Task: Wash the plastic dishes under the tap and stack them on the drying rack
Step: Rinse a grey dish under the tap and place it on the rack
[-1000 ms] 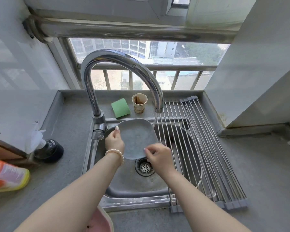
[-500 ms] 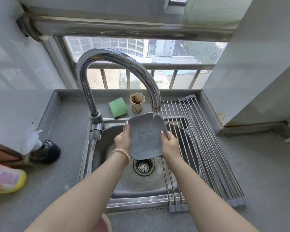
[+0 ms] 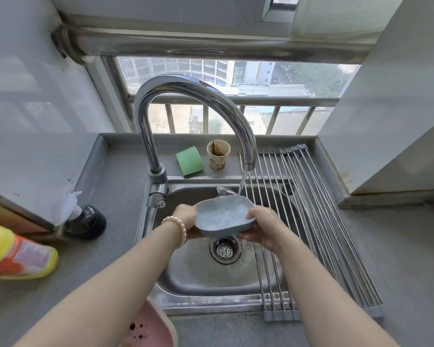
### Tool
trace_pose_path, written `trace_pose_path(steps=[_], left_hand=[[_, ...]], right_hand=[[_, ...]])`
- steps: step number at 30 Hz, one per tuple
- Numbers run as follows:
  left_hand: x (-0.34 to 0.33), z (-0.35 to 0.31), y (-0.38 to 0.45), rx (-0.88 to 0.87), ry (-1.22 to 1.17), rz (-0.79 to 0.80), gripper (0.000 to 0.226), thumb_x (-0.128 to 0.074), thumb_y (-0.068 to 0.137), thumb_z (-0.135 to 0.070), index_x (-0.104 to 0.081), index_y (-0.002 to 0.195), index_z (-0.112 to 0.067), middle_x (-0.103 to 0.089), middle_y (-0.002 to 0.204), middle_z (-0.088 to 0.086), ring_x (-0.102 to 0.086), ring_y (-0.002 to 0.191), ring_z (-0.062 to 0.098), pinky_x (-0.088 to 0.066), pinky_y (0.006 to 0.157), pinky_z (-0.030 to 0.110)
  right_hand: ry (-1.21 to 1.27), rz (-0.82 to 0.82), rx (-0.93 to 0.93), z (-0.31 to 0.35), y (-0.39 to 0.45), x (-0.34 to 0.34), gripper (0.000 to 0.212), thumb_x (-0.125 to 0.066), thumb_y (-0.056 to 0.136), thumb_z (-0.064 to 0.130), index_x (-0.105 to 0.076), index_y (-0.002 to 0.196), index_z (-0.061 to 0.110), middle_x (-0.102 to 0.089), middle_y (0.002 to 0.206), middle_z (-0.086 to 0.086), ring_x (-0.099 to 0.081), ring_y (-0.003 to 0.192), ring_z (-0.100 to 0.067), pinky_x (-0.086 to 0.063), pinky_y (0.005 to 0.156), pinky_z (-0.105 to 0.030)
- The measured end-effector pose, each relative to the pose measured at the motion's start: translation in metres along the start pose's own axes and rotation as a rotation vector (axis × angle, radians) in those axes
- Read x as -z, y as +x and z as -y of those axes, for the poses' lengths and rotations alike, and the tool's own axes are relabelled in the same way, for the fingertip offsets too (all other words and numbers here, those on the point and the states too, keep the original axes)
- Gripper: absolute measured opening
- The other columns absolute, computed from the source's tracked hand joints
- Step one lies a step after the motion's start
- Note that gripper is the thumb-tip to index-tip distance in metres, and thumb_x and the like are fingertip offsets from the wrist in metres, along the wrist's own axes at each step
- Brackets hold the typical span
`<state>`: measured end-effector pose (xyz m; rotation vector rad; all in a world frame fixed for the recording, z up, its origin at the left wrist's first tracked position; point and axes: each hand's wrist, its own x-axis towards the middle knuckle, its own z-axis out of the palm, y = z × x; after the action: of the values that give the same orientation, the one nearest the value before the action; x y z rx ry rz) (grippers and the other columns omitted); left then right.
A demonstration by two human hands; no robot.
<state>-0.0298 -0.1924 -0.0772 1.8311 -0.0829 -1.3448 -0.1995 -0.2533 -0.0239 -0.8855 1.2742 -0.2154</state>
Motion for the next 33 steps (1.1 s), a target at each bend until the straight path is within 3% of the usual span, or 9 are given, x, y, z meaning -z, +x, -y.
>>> trace_pose_path(steps=[3, 7, 10, 12, 16, 21, 25, 29, 33], left_hand=[[-0.008, 0.011, -0.014, 0.127, 0.013, 0.108, 0.025, -0.048, 0.098, -0.022, -0.063, 0.102, -0.001, -0.066, 0.081, 0.015, -0.066, 0.062, 0.028, -0.054, 0.044, 0.038], [-0.007, 0.006, -0.005, 0.316, -0.192, 0.331, 0.092, -0.013, 0.084, -0.079, -0.054, 0.118, -0.004, -0.057, 0.123, 0.024, -0.053, 0.115, 0.046, -0.044, 0.086, 0.056], [-0.003, -0.008, -0.005, 0.399, -0.515, 0.451, 0.097, -0.012, 0.084, -0.079, -0.049, 0.121, 0.003, -0.052, 0.121, 0.031, -0.043, 0.12, 0.053, -0.031, 0.091, 0.065], [-0.002, -0.017, -0.006, 0.378, -0.616, 0.45, 0.082, -0.031, 0.092, -0.064, -0.047, 0.121, 0.011, -0.057, 0.11, 0.032, -0.053, 0.106, 0.05, -0.037, 0.085, 0.063], [-0.003, -0.025, -0.015, 0.248, -0.651, 0.489, 0.028, -0.046, 0.095, -0.011, -0.054, 0.107, 0.013, -0.068, 0.088, 0.027, -0.07, 0.07, 0.035, -0.058, 0.054, 0.04], [-0.005, -0.013, -0.013, 0.035, -0.655, 0.498, 0.03, -0.05, 0.084, 0.003, -0.062, 0.111, -0.003, -0.072, 0.087, 0.011, -0.071, 0.069, 0.02, -0.058, 0.059, 0.029], [-0.009, -0.002, -0.017, -0.019, -0.659, 0.581, 0.038, -0.049, 0.081, -0.002, -0.063, 0.116, -0.01, -0.072, 0.093, 0.009, -0.07, 0.072, 0.019, -0.058, 0.061, 0.029], [-0.033, 0.001, -0.022, 0.004, -0.691, 0.485, 0.028, -0.042, 0.097, -0.02, -0.068, 0.103, -0.01, -0.073, 0.086, 0.009, -0.07, 0.073, 0.021, -0.057, 0.063, 0.034], [-0.05, 0.005, -0.006, 0.094, -0.763, 0.272, 0.045, -0.046, 0.095, -0.046, -0.065, 0.114, -0.01, -0.072, 0.094, 0.012, -0.066, 0.089, 0.025, -0.053, 0.072, 0.038]], right_hand=[[-0.303, -0.052, 0.181, 0.014, -0.006, 0.001, 0.047, -0.039, 0.089, 0.001, -0.045, 0.134, 0.013, -0.06, 0.104, -0.018, -0.065, 0.06, -0.028, -0.05, 0.041, -0.027], [-1.064, -0.249, 0.692, 0.004, -0.006, 0.006, 0.065, -0.045, 0.093, 0.004, -0.024, 0.15, 0.028, -0.065, 0.113, -0.001, -0.064, 0.077, -0.018, -0.051, 0.057, -0.021], [-1.167, -0.227, 1.065, -0.019, -0.002, 0.019, 0.066, -0.06, 0.088, 0.003, -0.035, 0.146, 0.023, -0.062, 0.128, -0.004, -0.067, 0.099, -0.023, -0.057, 0.081, -0.036], [-1.126, -0.231, 1.188, -0.038, 0.006, 0.033, 0.074, -0.069, 0.077, -0.004, -0.04, 0.141, 0.02, -0.061, 0.127, -0.011, -0.068, 0.095, -0.029, -0.059, 0.076, -0.042], [-1.086, -0.301, 1.143, -0.067, 0.022, 0.046, 0.078, -0.069, 0.073, -0.014, -0.042, 0.138, 0.019, -0.05, 0.134, -0.02, -0.058, 0.112, -0.037, -0.054, 0.087, -0.05], [-0.644, -0.242, 0.729, -0.066, 0.018, 0.034, 0.067, -0.045, 0.085, -0.016, -0.047, 0.138, 0.024, -0.029, 0.151, -0.004, -0.024, 0.142, -0.018, -0.019, 0.117, -0.03], [-0.103, -0.253, 0.585, -0.033, 0.01, 0.017, 0.047, -0.039, 0.091, -0.003, -0.059, 0.122, 0.025, -0.042, 0.141, 0.001, -0.039, 0.129, -0.013, -0.032, 0.113, -0.039], [-0.571, -0.61, 0.674, -0.013, 0.014, -0.012, 0.057, -0.032, 0.091, 0.048, -0.046, 0.136, 0.016, -0.039, 0.14, -0.012, -0.039, 0.126, -0.027, -0.038, 0.103, -0.047], [-1.189, -0.785, 0.805, -0.011, 0.016, -0.04, 0.069, -0.027, 0.083, 0.069, -0.042, 0.13, 0.021, -0.044, 0.136, -0.021, -0.039, 0.127, -0.04, -0.032, 0.101, -0.062]])
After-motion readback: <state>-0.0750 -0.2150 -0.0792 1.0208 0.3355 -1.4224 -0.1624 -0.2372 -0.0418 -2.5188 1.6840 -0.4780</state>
